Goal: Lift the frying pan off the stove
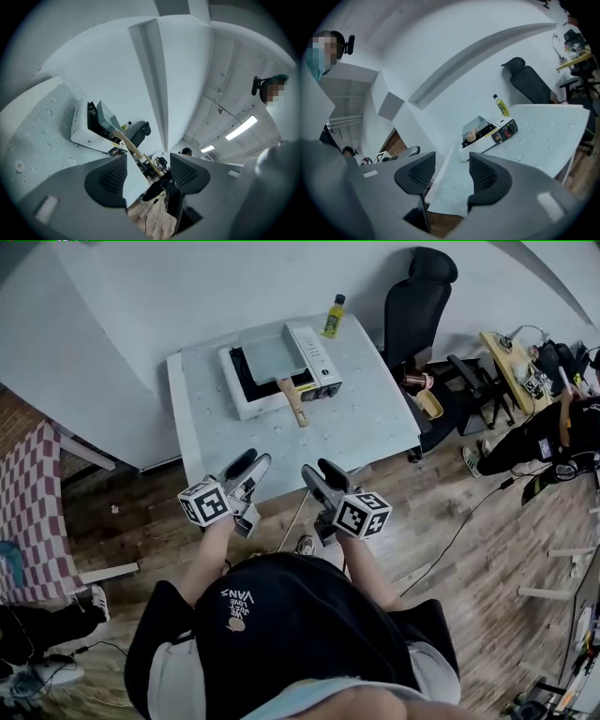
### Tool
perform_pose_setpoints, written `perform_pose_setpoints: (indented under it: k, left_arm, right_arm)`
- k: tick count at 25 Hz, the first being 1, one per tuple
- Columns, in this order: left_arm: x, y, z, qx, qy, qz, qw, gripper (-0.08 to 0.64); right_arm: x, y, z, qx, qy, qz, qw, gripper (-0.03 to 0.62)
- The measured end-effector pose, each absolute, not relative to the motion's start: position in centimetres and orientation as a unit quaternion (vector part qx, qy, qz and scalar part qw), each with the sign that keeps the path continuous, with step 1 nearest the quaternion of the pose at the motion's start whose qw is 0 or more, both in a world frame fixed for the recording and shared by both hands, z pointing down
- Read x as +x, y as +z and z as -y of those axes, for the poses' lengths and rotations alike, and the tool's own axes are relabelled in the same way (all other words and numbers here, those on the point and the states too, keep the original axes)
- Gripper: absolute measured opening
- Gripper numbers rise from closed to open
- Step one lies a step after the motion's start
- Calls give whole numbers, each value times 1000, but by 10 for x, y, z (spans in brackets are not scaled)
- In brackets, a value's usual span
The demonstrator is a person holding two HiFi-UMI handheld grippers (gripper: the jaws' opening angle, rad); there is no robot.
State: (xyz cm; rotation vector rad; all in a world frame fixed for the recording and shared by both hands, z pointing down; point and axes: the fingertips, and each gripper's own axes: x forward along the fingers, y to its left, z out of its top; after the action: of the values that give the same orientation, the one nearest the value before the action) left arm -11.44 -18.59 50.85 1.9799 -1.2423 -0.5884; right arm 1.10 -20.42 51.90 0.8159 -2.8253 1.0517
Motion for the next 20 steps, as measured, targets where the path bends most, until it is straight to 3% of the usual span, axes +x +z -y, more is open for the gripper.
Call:
perform_pose_setpoints:
  k: [12,20]
  left_arm:
    - [-109,512,239,727,-265,522,359,282]
    - [-121,522,295,731,-262,482,405,286]
  right_arm:
    - [6,525,252,160,347,923,46,227]
    - [-25,530,278,179,378,908,31,227]
